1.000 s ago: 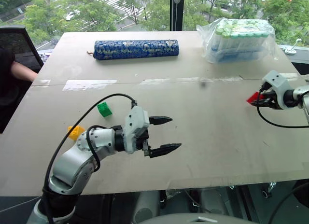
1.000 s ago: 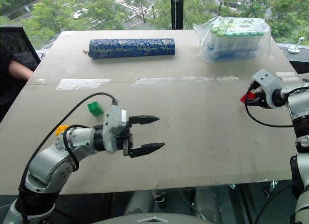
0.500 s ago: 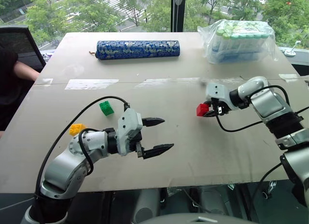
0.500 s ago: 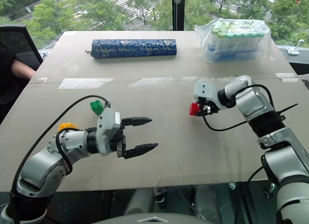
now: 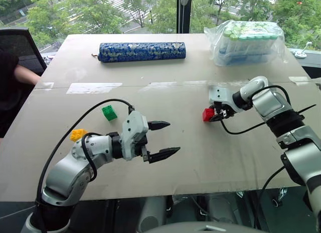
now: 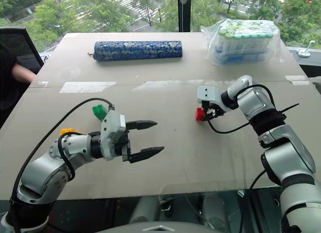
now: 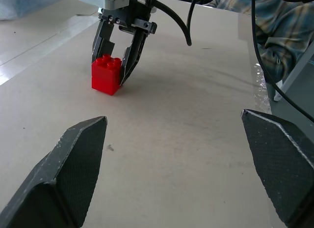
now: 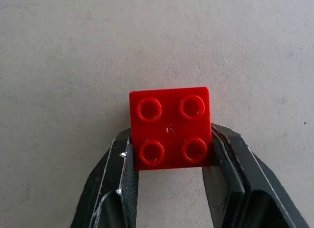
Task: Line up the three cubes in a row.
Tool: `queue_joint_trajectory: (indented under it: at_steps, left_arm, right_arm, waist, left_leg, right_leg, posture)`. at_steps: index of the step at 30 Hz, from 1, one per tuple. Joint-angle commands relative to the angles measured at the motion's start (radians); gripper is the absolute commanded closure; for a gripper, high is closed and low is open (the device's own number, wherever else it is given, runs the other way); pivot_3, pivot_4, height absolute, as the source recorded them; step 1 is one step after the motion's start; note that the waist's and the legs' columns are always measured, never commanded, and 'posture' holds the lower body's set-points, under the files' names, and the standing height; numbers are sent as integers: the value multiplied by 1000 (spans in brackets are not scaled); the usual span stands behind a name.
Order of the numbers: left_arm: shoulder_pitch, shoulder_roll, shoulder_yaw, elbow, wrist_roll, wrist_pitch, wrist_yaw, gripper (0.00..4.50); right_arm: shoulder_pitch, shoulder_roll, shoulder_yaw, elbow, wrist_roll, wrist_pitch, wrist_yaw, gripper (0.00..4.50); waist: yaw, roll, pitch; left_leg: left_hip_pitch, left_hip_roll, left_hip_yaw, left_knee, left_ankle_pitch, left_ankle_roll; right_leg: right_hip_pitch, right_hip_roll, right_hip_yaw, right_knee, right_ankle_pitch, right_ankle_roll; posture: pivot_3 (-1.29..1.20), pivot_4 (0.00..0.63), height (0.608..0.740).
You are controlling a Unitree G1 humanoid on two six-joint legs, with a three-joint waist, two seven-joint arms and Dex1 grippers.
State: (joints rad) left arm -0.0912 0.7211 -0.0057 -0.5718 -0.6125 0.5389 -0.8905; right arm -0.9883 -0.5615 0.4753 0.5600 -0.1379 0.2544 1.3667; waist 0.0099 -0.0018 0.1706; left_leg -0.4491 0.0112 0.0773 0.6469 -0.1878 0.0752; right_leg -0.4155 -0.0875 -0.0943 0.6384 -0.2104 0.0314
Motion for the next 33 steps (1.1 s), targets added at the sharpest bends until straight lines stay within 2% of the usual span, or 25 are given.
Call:
queue_joint_trajectory:
  at_steps: [1, 2, 3, 7, 11, 14, 19, 22, 25, 27, 33]
  left_arm:
    - [-15, 10, 27, -39, -17, 2, 6, 0]
    - [-14, 10, 29, -43, -19, 5, 9, 0]
    - [-12, 10, 31, -46, -20, 7, 11, 0]
    - [12, 14, 46, -62, -23, 14, 20, 0]
    - [50, 3, 84, -56, -36, 21, 51, 0]
    - [69, -34, 140, -34, -40, 44, 138, 0]
    - [29, -126, 261, 59, 105, 105, 475, 0]
    - [-35, -205, 333, 89, 147, 193, 683, 0]
    - [-84, -260, 358, 90, 178, 254, 802, 0]
    - [-136, -316, 353, 95, 218, 311, 913, 0]
    - [-198, -451, 339, 88, 332, 416, 1117, 0]
  right_arm:
    - [-39, 19, 4, 42, -19, -43, 19, 3216]
    - [-44, 23, 1, 54, -21, -50, 24, 2416]
    - [-47, 25, -1, 61, -23, -58, 29, 2175]
    - [-45, 28, -21, 50, -13, -79, 49, 317]
    - [-25, 9, -49, -7, 13, -82, 71, 249]
    - [18, -17, -108, -112, 77, -50, 76, 249]
    - [245, -40, -362, -517, 376, 66, 31, 249]
    - [374, -18, -471, -753, 516, 198, -87, 249]
    - [449, -9, -512, -896, 584, 274, -183, 249]
    - [508, -4, -535, -978, 606, 249, -226, 249]
    - [568, -48, -566, -1042, 672, 221, -242, 249]
  waist:
    - [-2, 0, 0]
    - [-2, 0, 0]
    - [-3, 0, 0]
    - [-3, 0, 0]
    - [-4, 0, 0]
    - [1, 0, 0]
    - [7, 0, 0]
    - [7, -1, 0]
    - [5, -2, 0]
    - [6, -3, -1]
    - [7, -5, -1]
  left_leg:
    - [0, 0, 0, 0, 0, 0]
    - [0, 0, 0, 0, 0, 0]
    - [0, 0, 0, 0, 0, 0]
    - [0, 0, 0, 0, 0, 0]
    - [0, 0, 0, 0, 0, 0]
    - [0, 0, 0, 0, 0, 0]
    - [0, 0, -4, 0, 0, 0]
    - [-1, 0, -4, 0, -1, 1]
    - [-1, 0, -4, 0, -3, 4]
    - [0, 0, -4, 0, -3, 4]
    - [0, -1, -4, 1, -3, 4]
  right_leg:
    - [0, 0, 0, 0, 0, 0]
    - [0, 0, 0, 1, 0, 0]
    - [0, 0, 0, 1, 0, 0]
    - [0, 0, 0, 1, 0, -1]
    - [-1, 0, 0, 1, 0, -1]
    - [-1, -2, 1, 1, 0, -1]
    - [1, -5, 0, 1, 0, 0]
    - [1, -5, 0, 1, 0, 0]
    - [1, -6, 0, 2, 1, 0]
    - [1, -6, 0, 2, 0, 0]
    - [2, -7, 0, 2, 0, 0]
  posture:
    - [0, 150, 740]
    - [0, 150, 740]
    - [0, 150, 740]
    - [0, 150, 740]
    - [0, 150, 740]
    - [0, 150, 740]
    - [0, 150, 740]
    - [0, 150, 740]
    - [0, 150, 740]
    - [0, 150, 740]
    - [0, 150, 740]
